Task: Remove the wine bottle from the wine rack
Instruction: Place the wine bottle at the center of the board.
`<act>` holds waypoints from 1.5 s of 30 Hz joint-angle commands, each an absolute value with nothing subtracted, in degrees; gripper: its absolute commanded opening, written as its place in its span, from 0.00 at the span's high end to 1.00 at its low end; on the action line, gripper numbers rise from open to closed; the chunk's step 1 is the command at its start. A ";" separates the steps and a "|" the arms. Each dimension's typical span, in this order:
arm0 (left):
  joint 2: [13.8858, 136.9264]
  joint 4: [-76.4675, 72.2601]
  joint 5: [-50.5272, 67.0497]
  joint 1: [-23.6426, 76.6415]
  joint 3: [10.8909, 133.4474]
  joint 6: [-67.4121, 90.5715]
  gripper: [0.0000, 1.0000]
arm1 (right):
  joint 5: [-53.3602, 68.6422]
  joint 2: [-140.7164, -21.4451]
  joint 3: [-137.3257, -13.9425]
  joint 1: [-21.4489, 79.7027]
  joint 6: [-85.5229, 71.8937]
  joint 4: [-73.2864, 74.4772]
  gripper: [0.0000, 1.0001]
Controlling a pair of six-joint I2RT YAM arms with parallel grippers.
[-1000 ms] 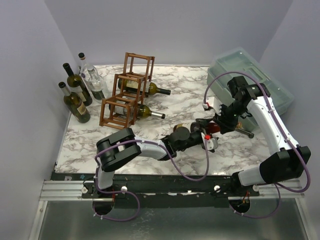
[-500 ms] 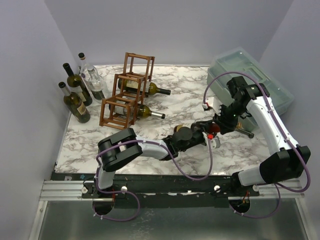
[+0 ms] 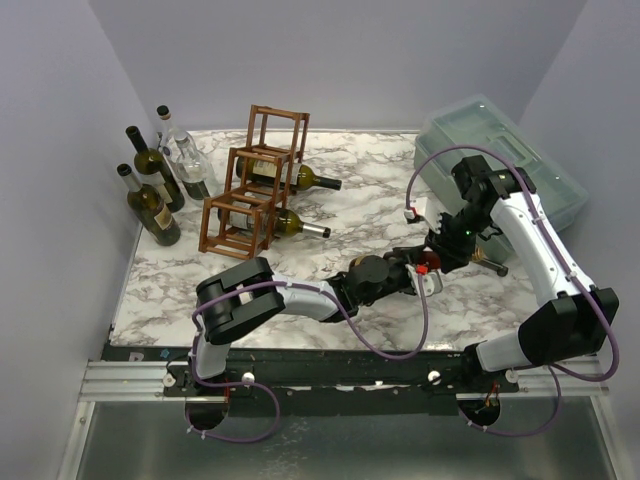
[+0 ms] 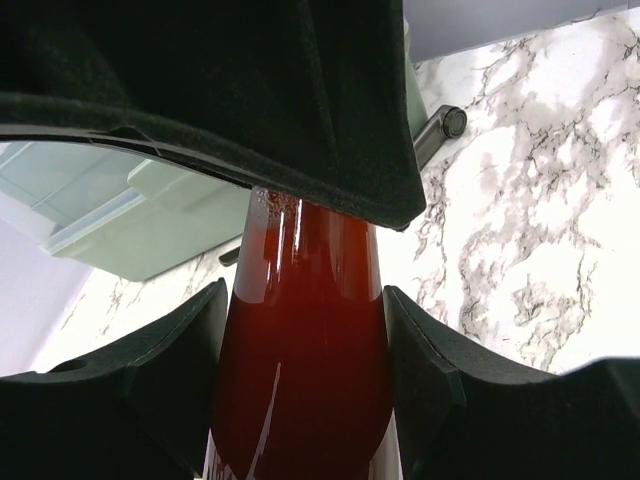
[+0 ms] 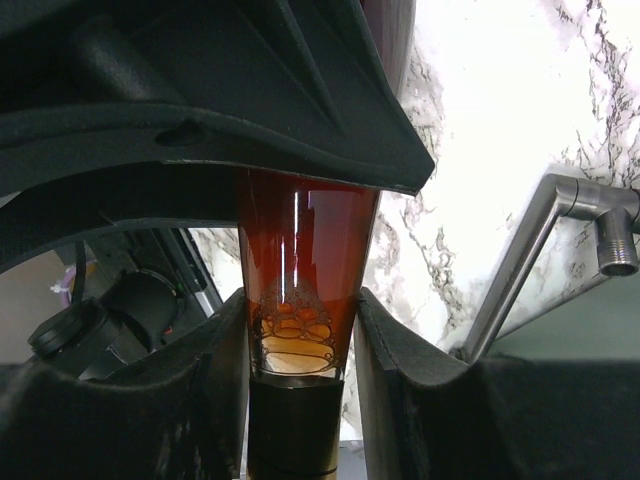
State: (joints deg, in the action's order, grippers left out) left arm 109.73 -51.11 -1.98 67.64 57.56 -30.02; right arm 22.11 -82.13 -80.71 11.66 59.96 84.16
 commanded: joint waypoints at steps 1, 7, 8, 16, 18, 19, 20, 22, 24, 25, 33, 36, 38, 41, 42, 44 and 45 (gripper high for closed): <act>108.74 -54.57 -4.99 67.74 56.06 -22.17 1.00 | 35.89 -80.42 -83.48 12.04 58.02 81.28 0.58; 108.31 -57.23 -5.71 67.75 54.04 -21.11 1.00 | 38.39 -80.10 -86.37 12.04 53.80 80.13 0.31; 108.11 -57.65 -5.86 67.71 53.65 -20.94 1.00 | 38.85 -80.19 -87.05 12.02 52.73 79.88 0.29; 107.23 -60.11 -7.21 67.63 51.65 -20.65 1.00 | 41.02 -79.54 -88.39 11.92 44.19 73.85 0.25; 107.16 -60.22 -7.59 67.67 51.44 -20.56 1.00 | 40.67 -78.31 -87.22 11.53 40.11 69.95 0.24; 107.14 -60.30 -7.83 67.66 51.31 -20.50 1.00 | 40.81 -77.73 -86.67 10.84 37.88 67.89 0.24; 106.91 -60.39 -7.98 67.66 51.11 -20.43 1.00 | 41.77 -77.04 -86.35 9.90 35.72 66.41 0.24; 106.62 -60.62 -8.56 67.58 50.78 -20.26 1.00 | 43.97 -76.19 -86.21 7.42 31.70 63.73 0.24; 106.27 -60.75 -9.26 67.43 50.33 -19.87 1.00 | 46.22 -75.22 -85.65 3.63 24.88 59.73 0.24; 106.13 -60.84 -9.67 67.42 50.26 -19.66 1.00 | 46.69 -74.32 -84.54 1.65 20.35 56.09 0.23; 105.06 -61.70 -11.76 67.33 49.70 -18.13 1.00 | 43.52 -67.81 -71.18 -8.59 -10.20 41.44 0.01; 104.82 -62.08 -11.95 67.28 49.58 -18.02 1.00 | 41.27 -65.13 -68.26 -9.00 -13.48 41.12 0.01; 104.68 -62.33 -12.04 67.25 49.43 -18.04 1.00 | 39.76 -64.06 -66.76 -9.86 -15.38 41.22 0.01; 104.54 -62.82 -12.37 67.18 48.96 -17.85 1.00 | 37.08 -63.19 -63.60 -11.66 -20.46 40.63 0.01; 104.47 -63.12 -12.43 67.15 48.81 -17.84 1.00 | 36.67 -63.18 -62.50 -12.05 -21.87 40.69 0.01; 104.27 -63.43 -12.78 67.06 48.63 -17.67 1.00 | 36.93 -63.14 -60.07 -12.64 -24.07 40.01 0.01; 104.11 -63.56 -12.98 67.06 48.63 -17.59 1.00 | 37.65 -62.75 -58.68 -12.60 -24.85 39.00 0.01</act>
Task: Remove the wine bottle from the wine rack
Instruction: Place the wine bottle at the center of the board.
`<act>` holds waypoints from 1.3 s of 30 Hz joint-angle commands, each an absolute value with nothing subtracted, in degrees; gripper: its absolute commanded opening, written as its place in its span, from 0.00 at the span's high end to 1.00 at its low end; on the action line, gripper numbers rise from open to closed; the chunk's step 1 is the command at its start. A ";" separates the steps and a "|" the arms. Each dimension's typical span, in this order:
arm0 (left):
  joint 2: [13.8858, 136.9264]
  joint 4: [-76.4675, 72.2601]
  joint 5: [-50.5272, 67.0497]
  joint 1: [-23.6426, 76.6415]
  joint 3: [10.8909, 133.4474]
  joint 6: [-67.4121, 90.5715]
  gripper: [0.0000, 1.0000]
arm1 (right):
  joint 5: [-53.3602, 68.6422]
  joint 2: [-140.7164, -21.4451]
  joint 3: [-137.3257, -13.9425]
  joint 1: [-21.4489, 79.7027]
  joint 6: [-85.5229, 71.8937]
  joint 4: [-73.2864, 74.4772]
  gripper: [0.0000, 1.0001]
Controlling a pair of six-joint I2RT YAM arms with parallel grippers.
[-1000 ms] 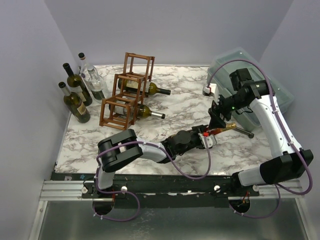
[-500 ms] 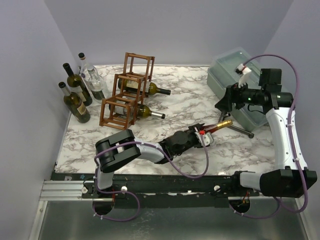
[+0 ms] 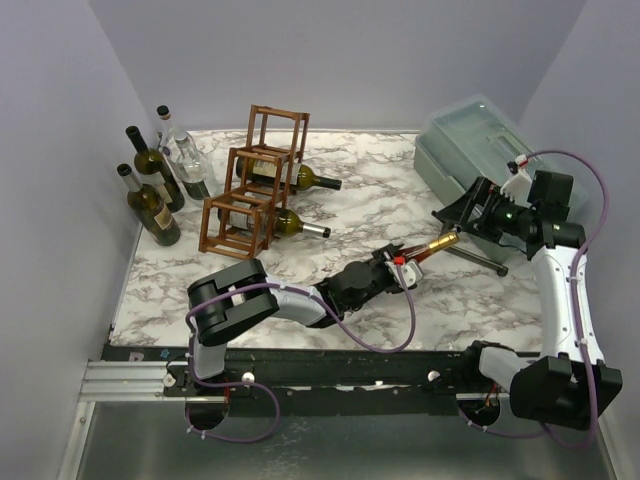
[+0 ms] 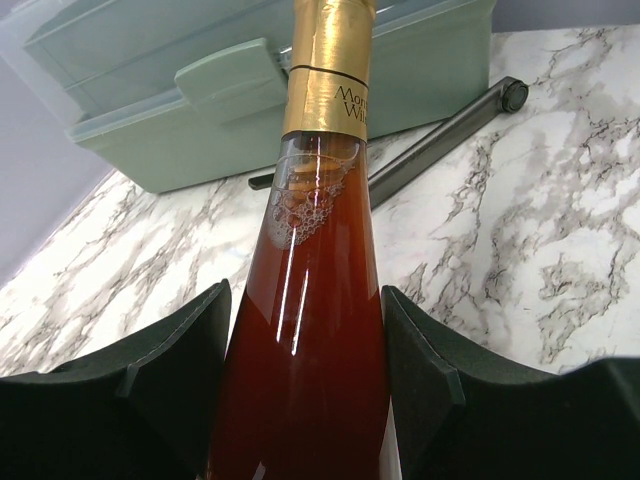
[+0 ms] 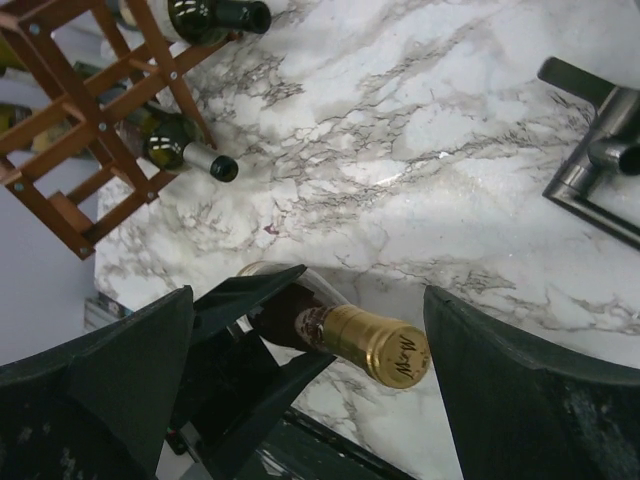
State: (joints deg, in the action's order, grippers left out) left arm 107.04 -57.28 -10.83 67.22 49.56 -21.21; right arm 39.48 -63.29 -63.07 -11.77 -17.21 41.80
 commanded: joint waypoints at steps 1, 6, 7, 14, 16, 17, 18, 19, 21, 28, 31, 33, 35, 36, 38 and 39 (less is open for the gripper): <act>104.06 -63.64 -13.07 67.08 48.60 -17.58 1.00 | 38.79 -62.33 -57.05 -12.66 -25.94 37.89 0.01; 104.14 -63.95 -13.51 66.99 48.85 -17.15 1.00 | 45.53 -60.49 -50.53 -12.66 -29.88 32.34 0.06; 103.98 -64.06 -13.53 67.03 48.92 -17.08 1.00 | 46.37 -59.92 -49.64 -12.66 -30.55 31.12 0.08; 103.67 -64.43 -13.37 67.02 48.65 -16.64 1.00 | 46.57 -56.33 -43.11 -12.71 -36.85 18.53 0.23; 103.56 -64.56 -13.36 66.98 48.56 -16.39 1.00 | 47.97 -56.37 -41.57 -12.68 -38.36 15.06 0.32; 103.54 -64.55 -13.44 67.10 48.52 -16.19 1.00 | 48.24 -56.47 -41.10 -12.65 -38.79 14.27 0.36; 103.47 -64.56 -13.61 67.00 48.56 -15.84 1.00 | 48.50 -56.44 -40.87 -12.72 -38.90 13.75 0.40; 103.46 -64.46 -13.62 67.02 48.60 -15.60 1.00 | 48.52 -56.51 -40.71 -12.65 -38.71 13.46 0.41; 103.47 -64.47 -13.49 67.08 48.69 -14.96 1.00 | 48.44 -56.10 -40.53 -12.64 -37.78 13.19 0.45; 103.33 -64.35 -13.45 67.05 49.30 -12.94 1.00 | 46.20 -53.94 -39.43 -12.65 -34.45 10.66 0.74; 103.19 -64.10 -13.23 66.97 49.65 -12.00 1.00 | 44.80 -53.09 -39.49 -12.62 -32.89 8.96 0.88; 103.16 -63.93 -12.87 66.99 49.96 -11.16 1.00 | 44.02 -52.78 -39.88 -12.62 -31.94 8.09 0.97; 102.99 -63.68 -12.54 67.05 50.18 -9.90 1.00 | 43.17 -52.57 -40.69 -12.57 -31.17 6.91 1.00; 102.82 -63.35 -12.25 67.04 50.36 -9.15 0.99 | 43.08 -52.60 -41.21 -12.63 -30.98 6.10 1.00; 102.39 -63.08 -11.34 67.01 50.30 -7.54 0.79 | 42.52 -52.94 -42.46 -12.57 -30.55 4.73 1.00; 102.12 -62.95 -10.58 67.05 50.16 -6.96 0.68 | 42.39 -53.33 -42.99 -12.59 -30.51 3.65 1.00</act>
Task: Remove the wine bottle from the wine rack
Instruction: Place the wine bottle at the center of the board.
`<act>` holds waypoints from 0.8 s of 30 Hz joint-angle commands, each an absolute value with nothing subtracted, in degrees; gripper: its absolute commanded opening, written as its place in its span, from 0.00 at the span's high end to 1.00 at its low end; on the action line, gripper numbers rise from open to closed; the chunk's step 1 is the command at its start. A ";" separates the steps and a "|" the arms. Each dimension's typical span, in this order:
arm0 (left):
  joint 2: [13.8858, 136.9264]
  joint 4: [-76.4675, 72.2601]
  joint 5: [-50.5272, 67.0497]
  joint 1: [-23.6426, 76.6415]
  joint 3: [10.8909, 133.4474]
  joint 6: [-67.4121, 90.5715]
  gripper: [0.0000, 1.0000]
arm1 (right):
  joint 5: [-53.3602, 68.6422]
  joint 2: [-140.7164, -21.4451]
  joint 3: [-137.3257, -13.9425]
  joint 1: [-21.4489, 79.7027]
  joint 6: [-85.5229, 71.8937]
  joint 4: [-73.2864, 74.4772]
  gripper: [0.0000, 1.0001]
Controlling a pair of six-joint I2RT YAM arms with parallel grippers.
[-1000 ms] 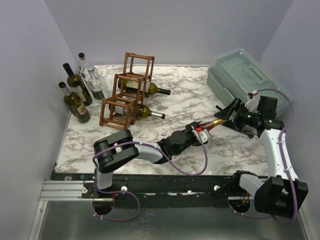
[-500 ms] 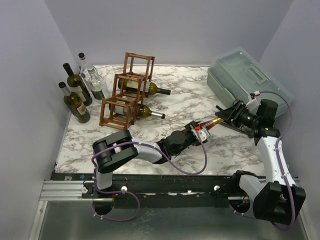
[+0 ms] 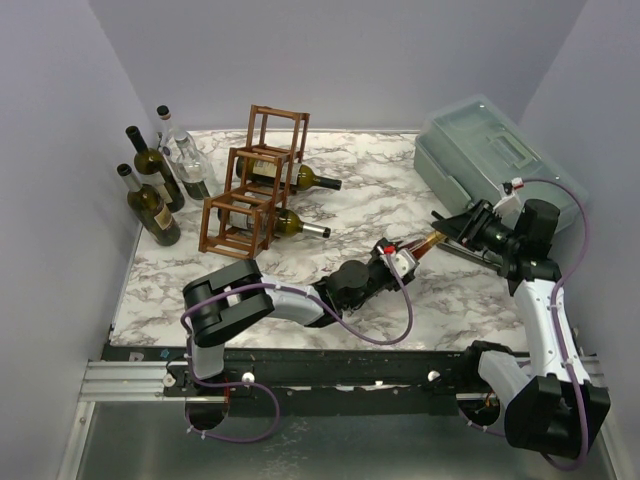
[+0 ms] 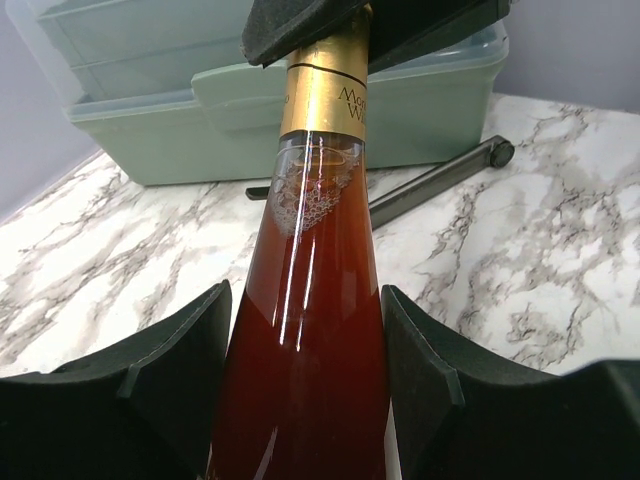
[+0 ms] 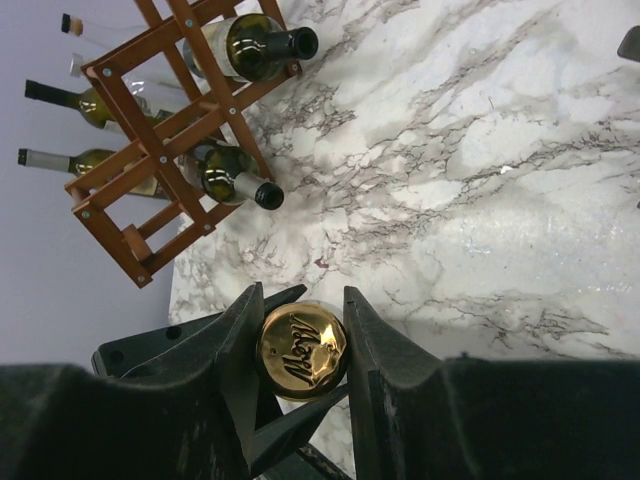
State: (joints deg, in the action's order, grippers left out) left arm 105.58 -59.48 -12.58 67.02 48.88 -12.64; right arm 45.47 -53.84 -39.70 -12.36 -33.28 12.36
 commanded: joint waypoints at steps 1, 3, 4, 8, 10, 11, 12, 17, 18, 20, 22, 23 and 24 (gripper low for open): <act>101.85 -62.73 -9.91 67.00 50.11 -6.12 0.55 | 42.41 -53.78 -43.72 -12.59 -30.07 2.99 1.00; 100.91 -61.57 -8.12 66.76 49.85 -4.55 0.37 | 42.19 -55.60 -45.23 -12.64 -29.58 1.77 1.00; 100.41 -61.01 -7.16 66.56 49.68 -3.74 0.29 | 42.25 -56.53 -46.06 -12.57 -28.96 1.71 1.00; 98.65 -57.78 -3.70 65.42 49.25 1.32 0.11 | 42.71 -59.23 -48.55 -12.37 -27.38 0.59 1.00; 97.77 -56.49 -2.99 64.85 48.92 2.95 0.07 | 42.22 -59.91 -49.62 -12.00 -26.19 0.55 1.00; 97.34 -56.13 -2.88 64.64 48.70 3.43 0.05 | 41.96 -60.17 -50.14 -11.65 -25.70 0.54 1.00; 96.94 -55.71 -2.77 64.48 48.41 3.98 0.04 | 41.72 -60.58 -50.64 -11.41 -25.15 -0.66 1.00; 92.22 -50.01 -2.37 62.98 47.79 7.40 0.01 | 39.90 -63.30 -53.75 -8.96 -21.26 -1.62 1.00; 90.77 -46.85 -2.22 62.49 48.04 8.12 0.01 | 39.45 -63.87 -54.49 -8.25 -20.22 -1.75 1.00; 87.93 -39.85 -0.33 61.24 49.22 9.91 0.01 | 38.54 -65.29 -56.05 -7.03 -17.82 -2.03 1.00; 85.30 -32.34 2.51 59.71 50.92 12.49 0.01 | 37.94 -66.83 -57.73 -6.14 -15.51 -2.40 1.00; 84.12 -28.66 3.41 58.91 51.66 13.57 0.01 | 37.68 -67.69 -58.49 -5.84 -14.28 -2.65 1.00; 82.71 -25.90 4.58 58.01 52.37 14.64 0.01 | 37.37 -68.52 -59.39 -5.36 -13.18 -2.73 1.00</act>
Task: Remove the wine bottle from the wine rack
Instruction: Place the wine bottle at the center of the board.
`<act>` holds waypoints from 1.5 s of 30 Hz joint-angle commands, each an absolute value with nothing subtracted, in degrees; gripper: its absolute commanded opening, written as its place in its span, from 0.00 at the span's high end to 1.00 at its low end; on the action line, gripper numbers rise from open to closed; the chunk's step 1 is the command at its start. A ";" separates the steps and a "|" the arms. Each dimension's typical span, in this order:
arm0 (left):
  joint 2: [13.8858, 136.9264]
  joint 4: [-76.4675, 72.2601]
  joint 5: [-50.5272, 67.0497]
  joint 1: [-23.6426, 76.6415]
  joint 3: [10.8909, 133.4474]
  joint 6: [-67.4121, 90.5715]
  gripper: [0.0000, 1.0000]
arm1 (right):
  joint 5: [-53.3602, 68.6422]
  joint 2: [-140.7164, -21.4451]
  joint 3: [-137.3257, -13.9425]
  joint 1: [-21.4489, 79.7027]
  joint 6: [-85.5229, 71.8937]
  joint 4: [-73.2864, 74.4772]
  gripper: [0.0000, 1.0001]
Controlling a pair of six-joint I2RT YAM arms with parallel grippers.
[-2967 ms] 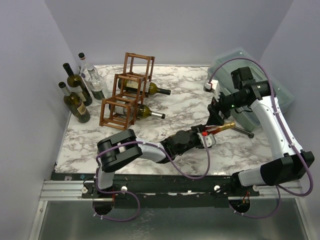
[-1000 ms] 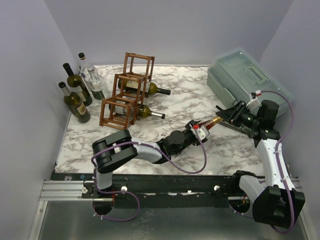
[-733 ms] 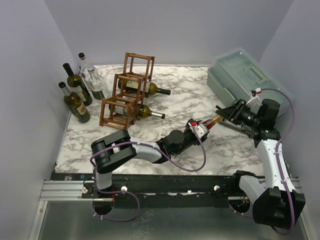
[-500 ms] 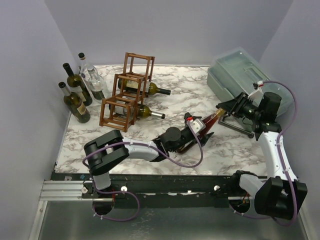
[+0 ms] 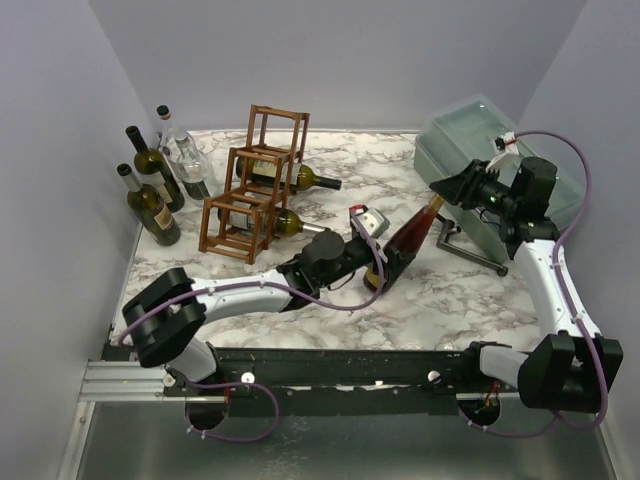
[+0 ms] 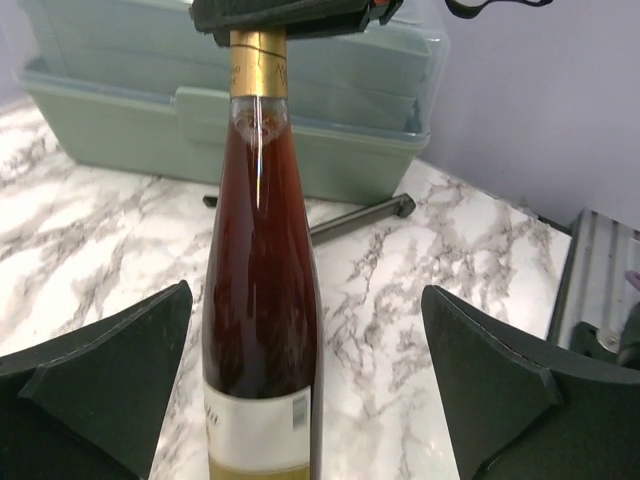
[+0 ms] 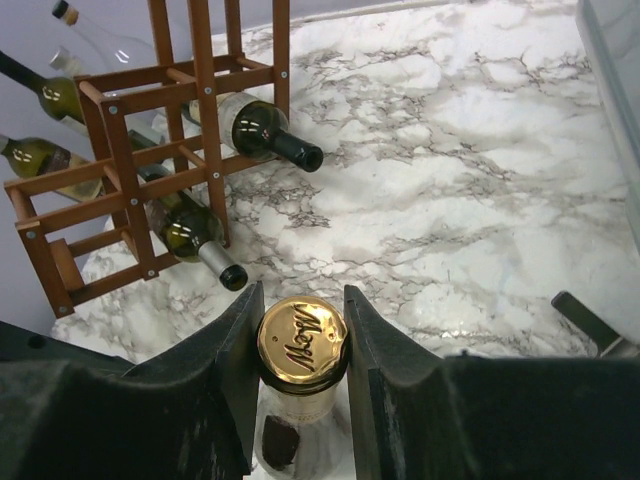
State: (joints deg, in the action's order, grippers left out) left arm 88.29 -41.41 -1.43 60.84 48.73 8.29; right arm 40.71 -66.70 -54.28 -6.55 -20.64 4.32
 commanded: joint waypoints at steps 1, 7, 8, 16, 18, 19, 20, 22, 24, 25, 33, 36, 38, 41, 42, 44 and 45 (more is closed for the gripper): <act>81.48 -23.01 5.26 57.44 52.78 15.35 0.01 | 37.14 -69.29 -60.26 -4.99 -12.14 -2.74 1.00; 73.56 -12.87 6.37 55.65 54.12 14.21 0.01 | 34.28 -74.84 -66.99 -0.73 -6.95 -2.70 1.00; 72.43 -11.67 6.21 55.53 54.18 13.86 0.01 | 33.94 -75.92 -68.03 -0.28 -6.56 -3.00 1.00; 63.78 -5.83 3.29 55.20 52.29 12.68 0.01 | 29.78 -83.81 -75.64 4.28 -2.28 -5.55 1.00; 62.02 -5.14 2.95 55.10 51.33 12.91 0.01 | 28.79 -86.22 -77.45 5.39 -1.24 -5.95 1.00; 61.20 -4.83 2.69 55.13 50.83 13.13 0.01 | 28.17 -87.19 -78.26 5.96 -0.68 -6.20 1.00; 60.26 -4.63 2.49 55.05 50.28 13.50 0.01 | 27.52 -88.31 -79.33 6.41 -0.53 -6.68 1.00; 58.67 -4.30 2.07 55.02 49.13 14.07 0.01 | 26.29 -90.39 -81.28 7.16 -0.53 -7.47 1.00; 57.37 -3.94 1.54 54.96 48.03 14.64 0.01 | 25.56 -92.51 -83.39 7.46 -0.53 -8.41 1.00; 56.78 -3.78 1.40 54.96 47.55 14.98 0.01 | 25.30 -93.39 -84.53 7.56 -0.53 -8.87 1.00; 52.80 -2.94 0.45 54.93 44.71 16.08 0.01 | 23.43 -99.96 -93.46 7.60 -0.53 -10.32 1.00; 51.99 -2.90 -1.17 54.93 44.05 16.06 0.01 | 23.47 -100.95 -95.41 7.60 -0.69 -10.17 1.00; 51.71 -2.73 -1.40 54.93 43.78 16.00 0.01 | 23.28 -101.34 -96.15 7.65 -0.70 -10.47 1.00; 51.62 -2.80 -1.43 54.93 43.41 16.04 0.01 | 22.80 -101.78 -96.79 7.64 -0.70 -11.35 1.00; 51.71 -2.81 -1.41 54.93 43.34 16.08 0.01 | 22.67 -102.09 -97.18 7.64 -0.57 -11.44 1.00; 51.68 -2.80 -1.41 54.93 43.31 16.17 0.01 | 22.35 -102.62 -97.94 7.62 -0.53 -11.80 1.00; 51.67 -2.77 -1.41 54.92 43.33 16.17 0.01 | 22.17 -102.98 -98.37 7.64 -0.53 -12.06 1.00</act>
